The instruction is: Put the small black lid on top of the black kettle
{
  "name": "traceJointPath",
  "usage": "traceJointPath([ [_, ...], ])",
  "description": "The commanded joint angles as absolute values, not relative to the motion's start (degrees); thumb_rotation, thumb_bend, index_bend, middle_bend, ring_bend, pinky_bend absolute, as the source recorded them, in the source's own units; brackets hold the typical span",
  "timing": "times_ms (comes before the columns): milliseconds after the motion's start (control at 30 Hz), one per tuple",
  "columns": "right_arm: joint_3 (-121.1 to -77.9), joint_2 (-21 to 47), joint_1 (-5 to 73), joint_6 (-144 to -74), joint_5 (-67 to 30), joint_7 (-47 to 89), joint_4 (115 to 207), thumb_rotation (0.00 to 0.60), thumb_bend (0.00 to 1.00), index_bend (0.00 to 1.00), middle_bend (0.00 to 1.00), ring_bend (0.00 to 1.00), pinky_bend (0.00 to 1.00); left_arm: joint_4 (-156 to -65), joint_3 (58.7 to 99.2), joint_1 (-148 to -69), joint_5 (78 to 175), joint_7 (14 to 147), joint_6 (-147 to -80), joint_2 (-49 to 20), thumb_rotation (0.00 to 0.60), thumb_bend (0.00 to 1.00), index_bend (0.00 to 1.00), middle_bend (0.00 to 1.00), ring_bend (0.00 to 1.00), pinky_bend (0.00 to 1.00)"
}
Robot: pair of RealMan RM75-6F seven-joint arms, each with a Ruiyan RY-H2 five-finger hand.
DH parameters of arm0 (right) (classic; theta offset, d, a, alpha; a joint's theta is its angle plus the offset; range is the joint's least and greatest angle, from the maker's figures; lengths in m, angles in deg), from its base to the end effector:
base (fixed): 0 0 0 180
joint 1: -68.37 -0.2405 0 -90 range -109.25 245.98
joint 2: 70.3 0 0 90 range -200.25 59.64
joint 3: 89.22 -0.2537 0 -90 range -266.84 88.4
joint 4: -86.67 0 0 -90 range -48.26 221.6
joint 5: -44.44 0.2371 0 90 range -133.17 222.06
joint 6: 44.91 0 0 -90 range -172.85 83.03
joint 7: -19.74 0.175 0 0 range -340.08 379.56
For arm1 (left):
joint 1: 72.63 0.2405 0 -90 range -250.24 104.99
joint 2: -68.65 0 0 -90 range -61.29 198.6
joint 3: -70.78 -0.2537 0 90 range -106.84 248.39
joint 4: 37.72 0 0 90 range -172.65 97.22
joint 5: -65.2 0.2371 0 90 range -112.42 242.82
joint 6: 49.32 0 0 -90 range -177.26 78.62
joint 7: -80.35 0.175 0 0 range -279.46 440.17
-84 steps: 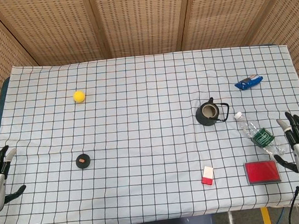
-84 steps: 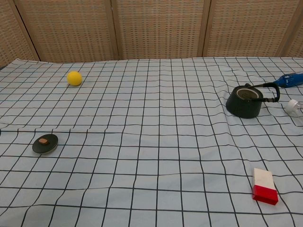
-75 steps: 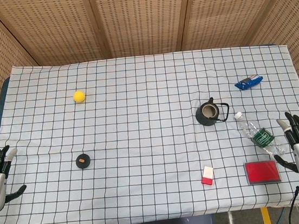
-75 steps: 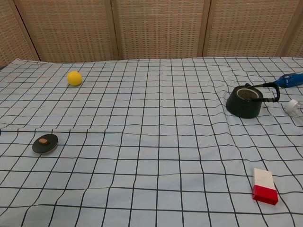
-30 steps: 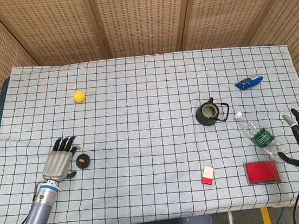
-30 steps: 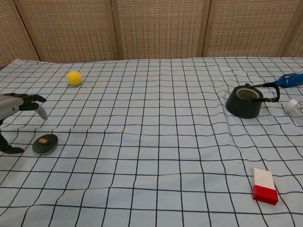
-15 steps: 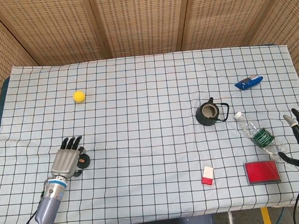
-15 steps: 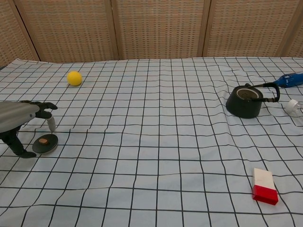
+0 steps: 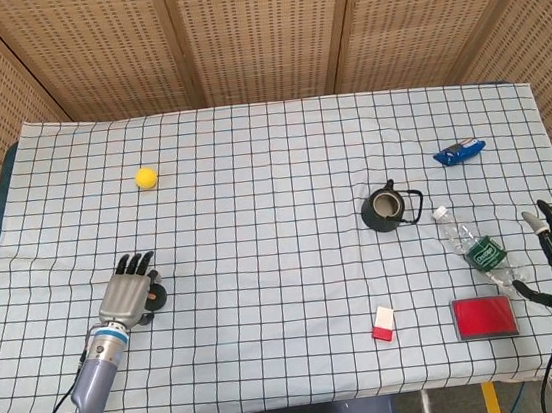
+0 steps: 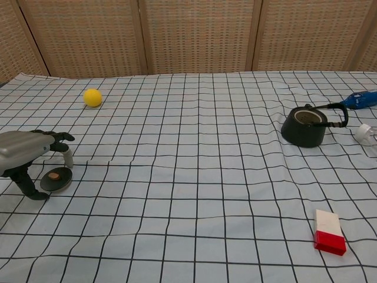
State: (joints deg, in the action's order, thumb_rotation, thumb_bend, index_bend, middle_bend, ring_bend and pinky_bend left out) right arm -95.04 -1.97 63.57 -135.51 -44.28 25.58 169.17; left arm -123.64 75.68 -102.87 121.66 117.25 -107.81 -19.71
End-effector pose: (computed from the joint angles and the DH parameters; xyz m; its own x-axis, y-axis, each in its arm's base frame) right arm -0.3291 -0.2260 0.1483 0.3829 0.1465 0.9121 -0.9177 -0.0530 0.3938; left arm -0.2417 0.3161 -0.0592 0.6046 0.3666 0.7072 0.7934 -0.1982 -0.5756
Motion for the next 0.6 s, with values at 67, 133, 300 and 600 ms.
traceJointPath([
  [67,-95.07,-1.98,63.59,-135.55,-44.23,25.71,169.11,0.6,0.14,0.12,0.0,0.0,0.0,-123.13,75.48,-103.24,121.36,117.5,-108.03,-20.38,0.6,0.23,0.34,0.0,0.0,0.0],
  [133,-95.13,-1.98,63.6,-135.59,-44.17,25.87,169.04,0.6,0.14,0.12,0.0,0.0,0.0,-123.2,75.45,-103.34,121.42,117.25,-108.3,-20.5,0.6,0.29,0.37,0.0,0.0,0.0],
  [300,-95.18,-1.93,63.58,-135.58,-44.1,26.14,168.81,0.6,0.14,0.12,0.0,0.0,0.0,-125.09,75.5,-103.18,123.2,115.89,-109.88,-19.15,0.6,0.4,0.45,0.0,0.0,0.0],
  [600,-95.47,-1.92,63.52,-134.93,-43.1,26.59,168.41,0.6,0.14,0.12,0.0,0.0,0.0,-130.53,76.96,-104.76,124.44,115.78,-110.51,-15.58,0.6,0.4,0.46,0.0,0.0,0.0],
])
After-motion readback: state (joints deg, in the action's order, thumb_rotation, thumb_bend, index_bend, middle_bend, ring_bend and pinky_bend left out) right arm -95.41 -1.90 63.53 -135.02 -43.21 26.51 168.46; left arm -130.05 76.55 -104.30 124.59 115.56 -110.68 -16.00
